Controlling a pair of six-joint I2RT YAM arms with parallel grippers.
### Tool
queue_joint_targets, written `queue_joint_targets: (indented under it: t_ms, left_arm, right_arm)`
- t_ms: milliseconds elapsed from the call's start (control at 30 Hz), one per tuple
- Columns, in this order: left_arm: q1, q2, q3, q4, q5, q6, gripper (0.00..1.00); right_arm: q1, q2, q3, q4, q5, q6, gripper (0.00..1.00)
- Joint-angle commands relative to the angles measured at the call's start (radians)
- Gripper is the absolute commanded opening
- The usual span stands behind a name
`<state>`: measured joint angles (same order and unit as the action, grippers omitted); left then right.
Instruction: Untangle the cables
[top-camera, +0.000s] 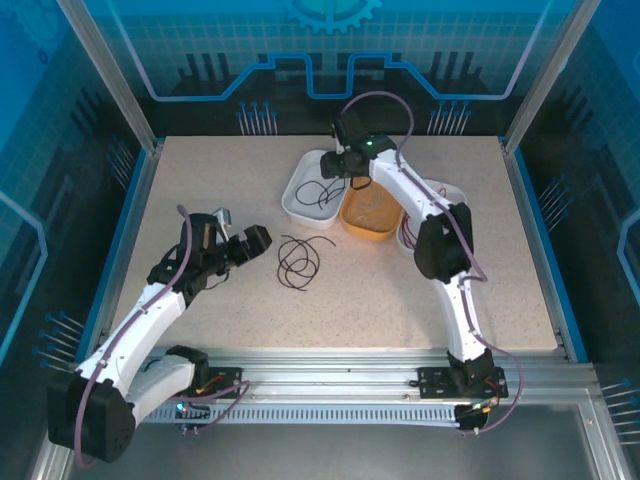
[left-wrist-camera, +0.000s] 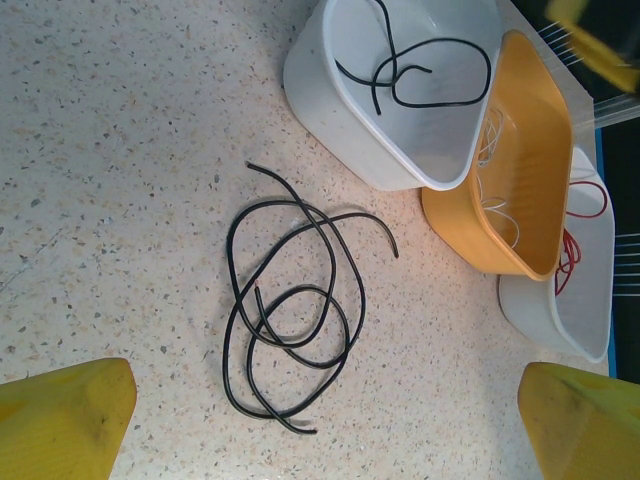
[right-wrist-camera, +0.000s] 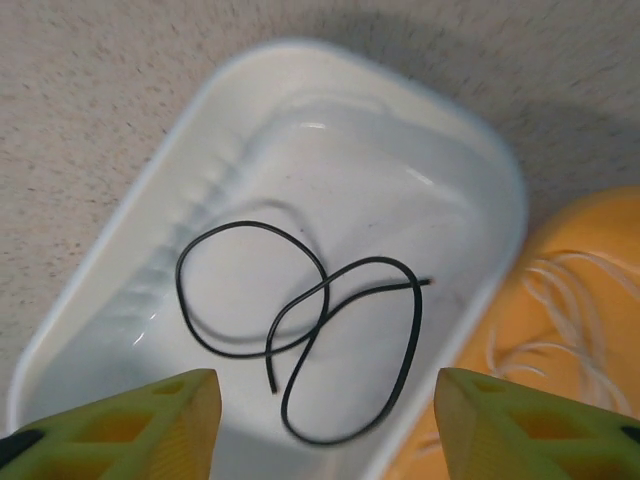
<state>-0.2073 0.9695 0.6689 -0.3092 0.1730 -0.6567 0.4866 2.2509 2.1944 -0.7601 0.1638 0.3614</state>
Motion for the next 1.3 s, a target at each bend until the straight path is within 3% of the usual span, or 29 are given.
queue_joint_targets:
  t_ms: [0,333,633,833,1267]
  left_arm:
    - [0.01,0.006,-0.011,-0.001,0.016,-0.024,0.99]
    - [0.016,0.016,0.003,-0.042,-0.034,-0.042,0.99]
    - [0.04,0.038,-0.015,-0.075,-0.095,-0.081,0.99]
    - [0.043,0.05,-0.023,-0.059,-0.075,-0.077,0.99]
    - [0.043,0.051,-0.075,-0.044,-0.049,-0.076,0.99]
  right_arm:
    - [0.036,-0.125,-0.092,0.026,0.083,-0.027,0.58]
    - [0.209,-0.351,-0.463,0.076,0.178,-0.052,0.42]
    - [0.362,-0.315,-0.644,0.048,0.157,0.107,0.38]
    - [0.37,-0.266,-0.713,0.125,0.129,0.236,0.39]
    - [0.329,-0.149,-0.691,0.2,0.085,0.26,0.27]
